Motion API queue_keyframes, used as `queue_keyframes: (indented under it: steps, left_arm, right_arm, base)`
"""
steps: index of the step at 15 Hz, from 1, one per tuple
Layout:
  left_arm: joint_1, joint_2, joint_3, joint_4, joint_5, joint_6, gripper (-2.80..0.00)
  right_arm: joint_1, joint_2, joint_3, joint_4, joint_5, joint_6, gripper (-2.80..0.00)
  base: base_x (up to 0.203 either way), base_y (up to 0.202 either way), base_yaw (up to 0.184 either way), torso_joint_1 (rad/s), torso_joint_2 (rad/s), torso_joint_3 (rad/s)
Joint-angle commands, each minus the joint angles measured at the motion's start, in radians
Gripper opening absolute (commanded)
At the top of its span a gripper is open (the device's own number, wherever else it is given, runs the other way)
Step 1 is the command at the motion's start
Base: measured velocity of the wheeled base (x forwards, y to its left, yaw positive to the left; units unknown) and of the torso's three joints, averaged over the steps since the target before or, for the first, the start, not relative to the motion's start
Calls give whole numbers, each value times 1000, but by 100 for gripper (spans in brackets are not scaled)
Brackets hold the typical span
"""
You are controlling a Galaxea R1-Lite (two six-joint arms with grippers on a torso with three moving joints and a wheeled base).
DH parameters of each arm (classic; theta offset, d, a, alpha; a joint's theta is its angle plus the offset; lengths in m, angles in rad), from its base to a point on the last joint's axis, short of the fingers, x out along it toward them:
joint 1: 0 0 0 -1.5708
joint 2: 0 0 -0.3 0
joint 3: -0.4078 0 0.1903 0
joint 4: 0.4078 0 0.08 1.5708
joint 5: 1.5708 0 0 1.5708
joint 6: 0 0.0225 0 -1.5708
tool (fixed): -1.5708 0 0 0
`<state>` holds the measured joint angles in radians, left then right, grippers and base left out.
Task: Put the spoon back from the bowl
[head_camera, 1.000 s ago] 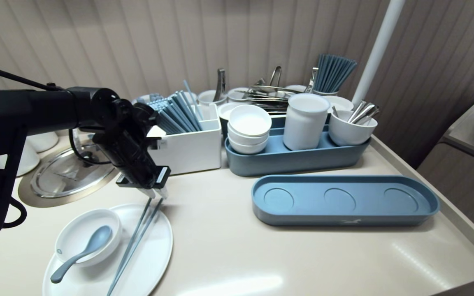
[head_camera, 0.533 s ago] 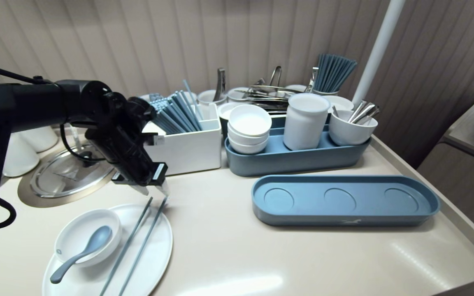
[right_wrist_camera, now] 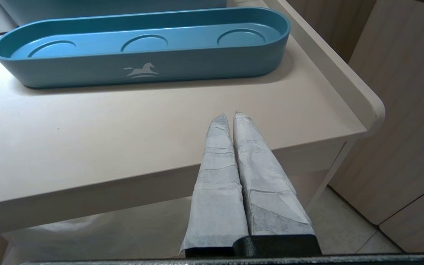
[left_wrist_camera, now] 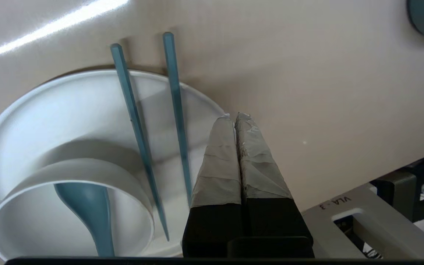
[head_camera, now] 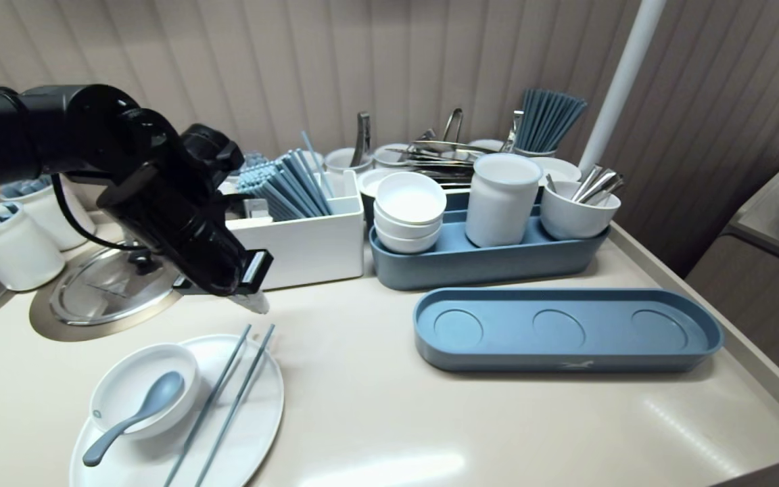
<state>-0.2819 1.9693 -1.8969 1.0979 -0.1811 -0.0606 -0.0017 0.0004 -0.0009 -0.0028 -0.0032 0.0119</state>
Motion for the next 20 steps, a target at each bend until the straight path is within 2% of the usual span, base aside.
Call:
queue_keyframes:
  steps: [1,5,7,9,10,12,13,14,20]
  left_arm:
    - [-2,-58,23,6,-4,-1,-280]
    - [-2,-178,82,-29,-4,-49,-280]
    - [-2,-263,180,-134,2,-64,-280]
    - [-7,-349,342,-352,20,-57,-280]
    - [-18,-391,441,-485,50,-51,-280]
    - [-49,-435,603,-752,154,-33,-280]
    - [-63,-441,646,-871,229,-19,-280]
    - [-74,-451,665,-918,280,-7,-280]
    - [-74,-520,662,-918,282,-5,-280]
  right_arm:
    - [0,1,0,0,0,0,-280]
    - [0,0,-1,0,0,0,-280]
    - [0,1,-1,0,0,0,-280]
    - [0,0,1,0,0,0,-280]
    - [0,1,1,0,0,0,-280]
    - [0,0,1,0,0,0,-280]
    - [0,1,0,0,0,0,-280]
    - [0,1,1,0,0,0,-280]
    - [0,1,1,0,0,0,-280]
  base:
    - [0,0,0,0,0,0]
    - [0,0,0,0,0,0]
    - [0,0,0,0,0,0]
    - [0,0,0,0,0,0]
    - [0,0,0,0,0,0]
    - [0,0,0,0,0,0]
    - [0,0,0,0,0,0]
    - [0,0,0,0,0,0]
    - [0,0,0,0,0,0]
